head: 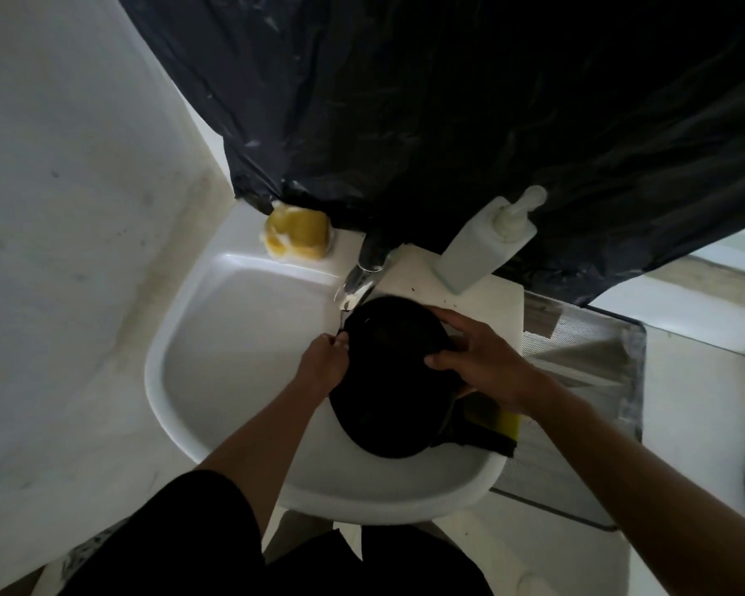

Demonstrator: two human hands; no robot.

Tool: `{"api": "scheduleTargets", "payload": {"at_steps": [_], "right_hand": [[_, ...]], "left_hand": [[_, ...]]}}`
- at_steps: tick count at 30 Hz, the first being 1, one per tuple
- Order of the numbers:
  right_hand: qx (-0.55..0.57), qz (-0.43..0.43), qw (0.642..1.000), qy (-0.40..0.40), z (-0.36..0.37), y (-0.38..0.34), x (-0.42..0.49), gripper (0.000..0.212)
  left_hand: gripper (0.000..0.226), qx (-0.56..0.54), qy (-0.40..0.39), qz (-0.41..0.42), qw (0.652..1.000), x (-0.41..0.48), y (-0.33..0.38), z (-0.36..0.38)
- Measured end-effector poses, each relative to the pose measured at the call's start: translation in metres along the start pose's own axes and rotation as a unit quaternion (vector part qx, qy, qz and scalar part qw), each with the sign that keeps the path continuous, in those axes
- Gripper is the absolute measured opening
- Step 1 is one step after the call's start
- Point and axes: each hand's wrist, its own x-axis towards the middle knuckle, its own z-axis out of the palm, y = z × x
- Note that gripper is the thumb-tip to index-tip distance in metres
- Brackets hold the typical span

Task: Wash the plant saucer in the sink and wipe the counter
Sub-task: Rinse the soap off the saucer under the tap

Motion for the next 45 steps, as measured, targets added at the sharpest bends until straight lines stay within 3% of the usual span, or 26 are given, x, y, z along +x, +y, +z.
{"api": "scheduleTargets", "payload": {"at_steps": [7, 11, 19, 27, 33, 38, 45], "right_hand": [[0.02, 0.013, 1.0, 0.01, 0.003, 0.009, 0.012, 0.063], [0.054, 0.036, 0.998, 0.01, 0.013, 0.017, 0.024, 0.043], [0.018, 0.081, 0.996, 0.029, 0.05, 0.02, 0.066, 0.031], [0.005, 0.06, 0.997, 0.051, 0.088, -0.002, 0.095, 0.029], [0.041, 0.053, 0.996, 0.06, 0.108, -0.029, 0.101, 0.022], [0.162, 0.081, 0.983, 0.014, 0.117, -0.038, 0.104, 0.006], [0.249, 0.126, 0.96, -0.025, 0.122, -0.036, 0.097, 0.025]], "left_hand": [[0.03, 0.061, 0.043, 0.034, 0.997, 0.0, -0.002, -0.022], [0.021, 0.054, 0.064, 0.061, 0.995, -0.001, -0.016, -0.053], [0.023, 0.031, 0.083, 0.092, 0.992, -0.041, -0.028, -0.105], [0.037, -0.138, 0.127, 0.048, 0.981, -0.079, -0.026, -0.129], [0.048, -0.204, 0.168, -0.013, 0.964, -0.088, -0.038, -0.134], [0.031, -0.279, 0.143, -0.036, 0.949, -0.101, -0.038, -0.136], [0.012, -0.345, 0.128, -0.023, 0.93, -0.119, -0.024, -0.145]]}}
